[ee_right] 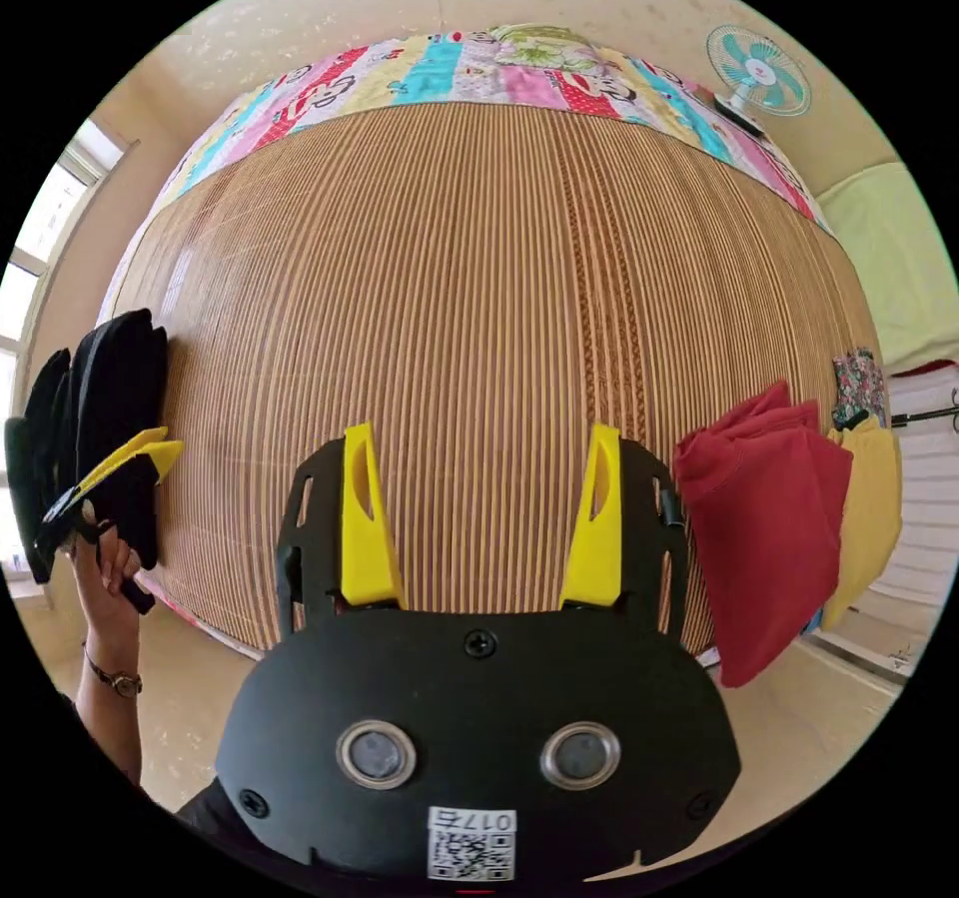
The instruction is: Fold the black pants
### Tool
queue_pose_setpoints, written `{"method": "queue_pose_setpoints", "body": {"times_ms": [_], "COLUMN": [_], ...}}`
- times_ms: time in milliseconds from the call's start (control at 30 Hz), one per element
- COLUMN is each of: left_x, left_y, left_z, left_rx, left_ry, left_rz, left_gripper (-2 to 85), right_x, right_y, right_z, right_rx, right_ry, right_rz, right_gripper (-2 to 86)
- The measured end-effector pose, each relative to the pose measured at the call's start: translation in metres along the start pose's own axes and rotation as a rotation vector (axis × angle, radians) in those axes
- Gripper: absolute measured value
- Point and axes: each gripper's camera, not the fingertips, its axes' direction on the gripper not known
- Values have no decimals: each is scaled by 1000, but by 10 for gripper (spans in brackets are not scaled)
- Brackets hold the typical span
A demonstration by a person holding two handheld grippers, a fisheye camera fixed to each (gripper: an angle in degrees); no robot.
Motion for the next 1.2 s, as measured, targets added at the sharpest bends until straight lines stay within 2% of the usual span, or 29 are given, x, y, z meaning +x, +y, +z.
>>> {"method": "queue_pose_setpoints", "body": {"times_ms": [33,133,267,367,1200], "left_x": [6,18,47,40,14], "left_y": [1,4,32,37,36], "left_z": [12,55,79,85,113], "left_rx": [54,26,127,127,137], "left_ry": [-46,-133,-356,-326,-352], "left_rz": [2,-4,60,1,12], "left_gripper": [237,253,256,260,261], "right_x": [1,1,-19,-25,-35], "right_y": [1,17,57,61,68], "right_z": [7,40,45,47,53], "right_rx": [7,41,248,237,245], "right_ry": [1,0,37,31,46], "right_rz": [11,50,13,11,14], "right_gripper": [273,271,267,263,262]}}
